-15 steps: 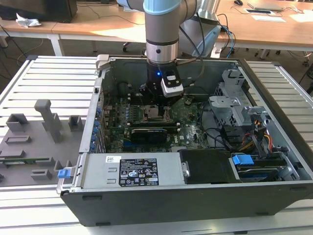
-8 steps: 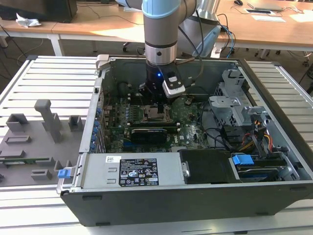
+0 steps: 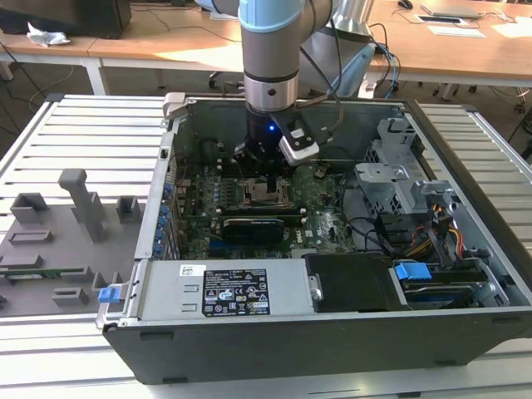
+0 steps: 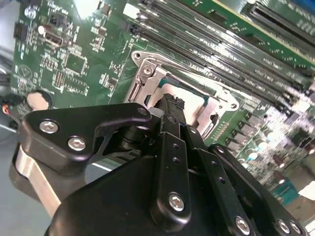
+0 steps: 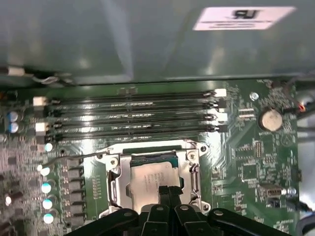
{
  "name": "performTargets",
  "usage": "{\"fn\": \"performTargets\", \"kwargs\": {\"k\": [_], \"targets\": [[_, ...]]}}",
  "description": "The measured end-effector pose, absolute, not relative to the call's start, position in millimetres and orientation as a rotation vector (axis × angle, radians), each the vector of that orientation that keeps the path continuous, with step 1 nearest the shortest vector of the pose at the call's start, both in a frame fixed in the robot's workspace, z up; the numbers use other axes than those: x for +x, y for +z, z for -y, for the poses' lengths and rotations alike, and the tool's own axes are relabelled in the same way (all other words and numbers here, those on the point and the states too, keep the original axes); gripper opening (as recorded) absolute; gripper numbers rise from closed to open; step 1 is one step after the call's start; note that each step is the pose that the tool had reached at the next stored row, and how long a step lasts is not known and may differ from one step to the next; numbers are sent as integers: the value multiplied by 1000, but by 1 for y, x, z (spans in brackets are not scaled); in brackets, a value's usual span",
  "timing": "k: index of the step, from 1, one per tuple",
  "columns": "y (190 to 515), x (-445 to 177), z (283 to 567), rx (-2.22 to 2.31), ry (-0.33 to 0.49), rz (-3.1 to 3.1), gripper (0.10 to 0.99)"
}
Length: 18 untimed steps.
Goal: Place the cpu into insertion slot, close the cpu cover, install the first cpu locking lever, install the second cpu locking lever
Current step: 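Close the cpu cover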
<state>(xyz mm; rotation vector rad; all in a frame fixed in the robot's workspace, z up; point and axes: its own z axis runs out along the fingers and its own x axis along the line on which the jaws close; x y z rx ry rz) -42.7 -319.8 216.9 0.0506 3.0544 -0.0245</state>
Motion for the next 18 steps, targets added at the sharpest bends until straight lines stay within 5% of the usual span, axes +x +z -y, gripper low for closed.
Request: {"fn": "performTargets", "kwargs": {"k": [18], "targets": [[212,-80,320,-145,-25,-3050,106]]}}
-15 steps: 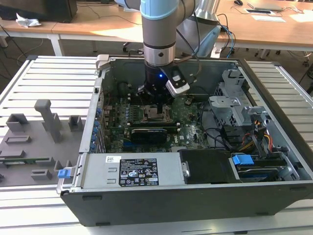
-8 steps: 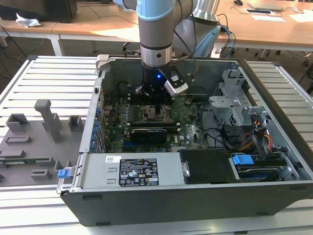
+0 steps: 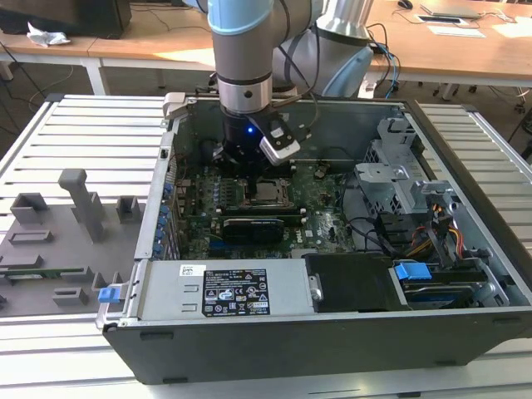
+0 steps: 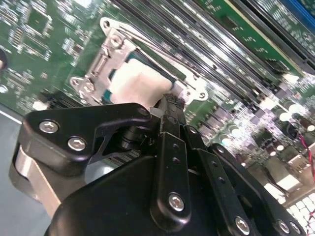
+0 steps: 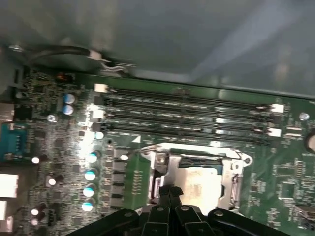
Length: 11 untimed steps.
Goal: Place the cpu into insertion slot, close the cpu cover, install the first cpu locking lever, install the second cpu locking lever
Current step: 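Close the cpu cover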
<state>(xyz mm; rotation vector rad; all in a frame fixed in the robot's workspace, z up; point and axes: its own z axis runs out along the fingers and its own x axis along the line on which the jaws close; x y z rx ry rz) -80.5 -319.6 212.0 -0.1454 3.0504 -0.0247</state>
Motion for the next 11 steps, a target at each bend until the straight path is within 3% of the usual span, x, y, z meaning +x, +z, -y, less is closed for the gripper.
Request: {"fn": "performTargets", "kwargs": {"k": [11], "targets": [[206,-83,320,-188,-23,-3048,106]]}}
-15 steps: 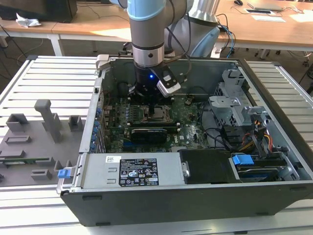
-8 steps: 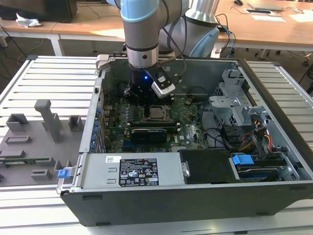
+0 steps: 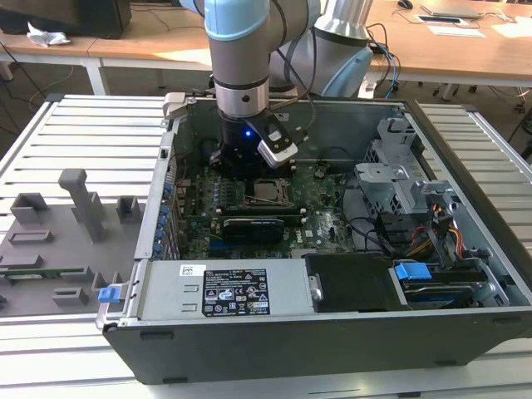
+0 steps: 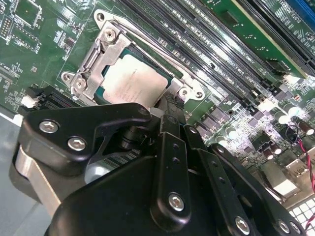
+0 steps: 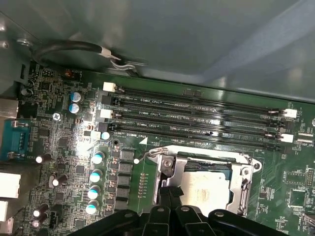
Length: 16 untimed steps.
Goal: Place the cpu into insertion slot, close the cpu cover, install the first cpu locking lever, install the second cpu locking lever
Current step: 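Close the cpu cover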
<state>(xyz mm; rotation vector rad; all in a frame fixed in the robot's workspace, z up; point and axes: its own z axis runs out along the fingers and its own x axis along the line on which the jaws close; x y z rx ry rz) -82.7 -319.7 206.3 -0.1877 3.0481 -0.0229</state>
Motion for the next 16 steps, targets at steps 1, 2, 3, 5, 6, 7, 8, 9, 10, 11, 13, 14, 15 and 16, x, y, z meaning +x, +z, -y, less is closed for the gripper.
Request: {"fn": "performTargets", "kwargs": {"k": [1,2,3,5,6,7,8,9,10,11,13,14,15,16], "targets": [[207,-83,320,-188,-23,-3048,106],[208,-83,320,-188,-22,-3048,106],[209,-83,320,-188,-23,-3048,106],[215,-83,320,-189,-18,-3048,106],[215,-82,320,-189,-8,-3047,106],[215,-82,320,-189,-5,-3047,106],[215,-81,320,-188,-4,-3047,106],[215,-79,322,-189,-4,-3048,106],[215,-76,324,-188,-4,-3049,106],[215,-74,325,-188,-4,-3049,106],[215,-72,329,-189,-3,-3050,106],[215,-72,329,-189,-1,-3050,106],[214,-72,330,-188,7,-3050,106],[213,-72,331,-188,18,-3049,106]]}}
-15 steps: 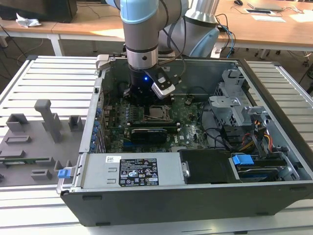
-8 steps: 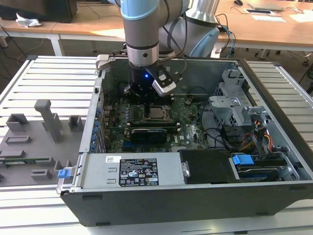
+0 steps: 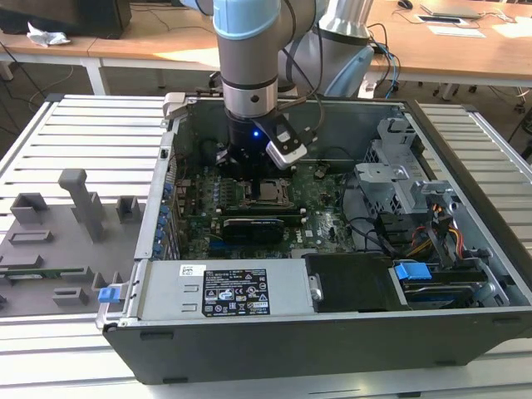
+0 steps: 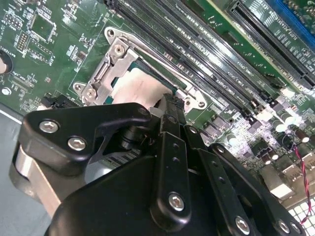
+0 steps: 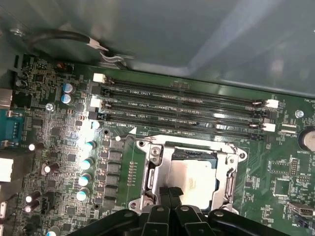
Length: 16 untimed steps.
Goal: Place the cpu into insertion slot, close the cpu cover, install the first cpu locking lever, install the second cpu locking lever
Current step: 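Close the cpu cover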
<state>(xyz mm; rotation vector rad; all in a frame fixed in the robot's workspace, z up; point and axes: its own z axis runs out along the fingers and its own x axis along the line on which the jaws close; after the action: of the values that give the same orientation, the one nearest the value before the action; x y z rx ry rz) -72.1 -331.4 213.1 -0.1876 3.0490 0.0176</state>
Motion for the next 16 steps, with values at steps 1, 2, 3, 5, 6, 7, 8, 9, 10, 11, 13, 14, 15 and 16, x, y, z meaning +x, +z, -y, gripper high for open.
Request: {"fn": "performTargets", "kwargs": {"k": [1,2,3,5,6,7,8,9,10,11,13,14,15,16], "targets": [[212,-72,332,-187,23,-3049,106],[211,-72,332,-187,30,-3048,106],[209,-72,333,-186,62,-3047,106],[207,-72,334,-185,73,-3046,106],[206,-72,335,-185,74,-3046,106],[205,-72,336,-185,75,-3046,106],[205,-72,336,-184,77,-3046,106],[205,-72,336,-184,79,-3046,106],[205,-72,336,-184,85,-3046,106],[204,-72,336,-184,93,-3045,106],[204,-72,336,-183,100,-3044,106],[204,-72,336,-183,100,-3044,106],[205,-72,336,-183,100,-3044,106],[205,-71,336,-183,100,-3044,106]]}}
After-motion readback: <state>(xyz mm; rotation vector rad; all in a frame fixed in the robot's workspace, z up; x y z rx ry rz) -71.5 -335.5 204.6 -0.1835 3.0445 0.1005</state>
